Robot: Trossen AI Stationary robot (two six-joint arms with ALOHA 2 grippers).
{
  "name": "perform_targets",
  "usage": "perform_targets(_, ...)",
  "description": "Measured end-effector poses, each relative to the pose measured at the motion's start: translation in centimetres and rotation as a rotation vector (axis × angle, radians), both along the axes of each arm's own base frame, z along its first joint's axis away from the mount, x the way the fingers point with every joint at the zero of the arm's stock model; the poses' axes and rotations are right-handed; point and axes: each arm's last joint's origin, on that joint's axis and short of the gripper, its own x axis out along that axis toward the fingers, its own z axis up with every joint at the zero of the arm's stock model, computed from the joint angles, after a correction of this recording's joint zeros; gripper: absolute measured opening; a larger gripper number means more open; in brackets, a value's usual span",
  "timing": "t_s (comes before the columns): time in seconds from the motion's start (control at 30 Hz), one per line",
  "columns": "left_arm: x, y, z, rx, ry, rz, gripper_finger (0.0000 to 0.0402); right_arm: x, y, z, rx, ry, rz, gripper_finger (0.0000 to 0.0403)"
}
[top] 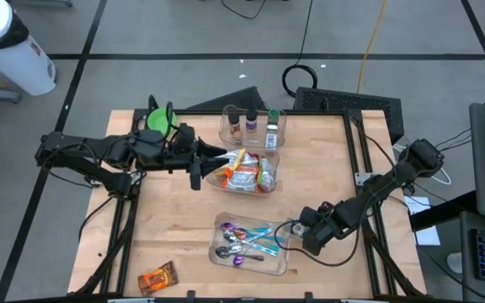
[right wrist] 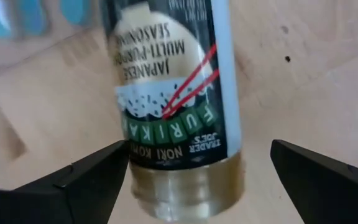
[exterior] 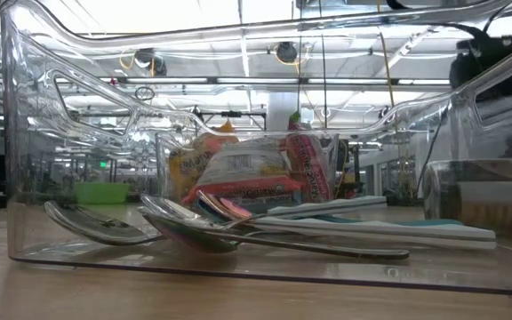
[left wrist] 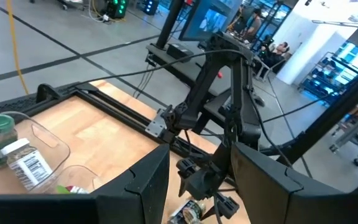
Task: Pick & Place Food Item
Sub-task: Put the gold seasoning bottle into the top transparent bin
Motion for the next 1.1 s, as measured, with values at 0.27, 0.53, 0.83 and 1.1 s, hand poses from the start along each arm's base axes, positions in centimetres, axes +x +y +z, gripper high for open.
perform_targets(0.27, 0.0, 0.0, 0.0, -0.001, 0.000, 0.004, 0.0179, -0.5, -0.8, -1.8, 0.004, -0.005, -0.012, 0.0384)
perform_targets(0.53, 0.0, 0.0, 0.0, -0.003, 0.000, 0.004, 0.0179, -0.5, -0.8, -2.7, 0.032, -0.067, -0.010, 0.0384)
perform_targets(0.83, 0.0, 0.0, 0.0, -0.003, 0.000, 0.004, 0.0179, -0.9, -1.1, -3.4, 0.019, -0.074, -0.014, 0.0373)
perform_targets(1.1, 0.0, 0.0, -0.1, -0.002, 0.006, 0.004, 0.0179, -0.8, -1.4, -3.5, -0.063, -0.116, -0.001, 0.0282)
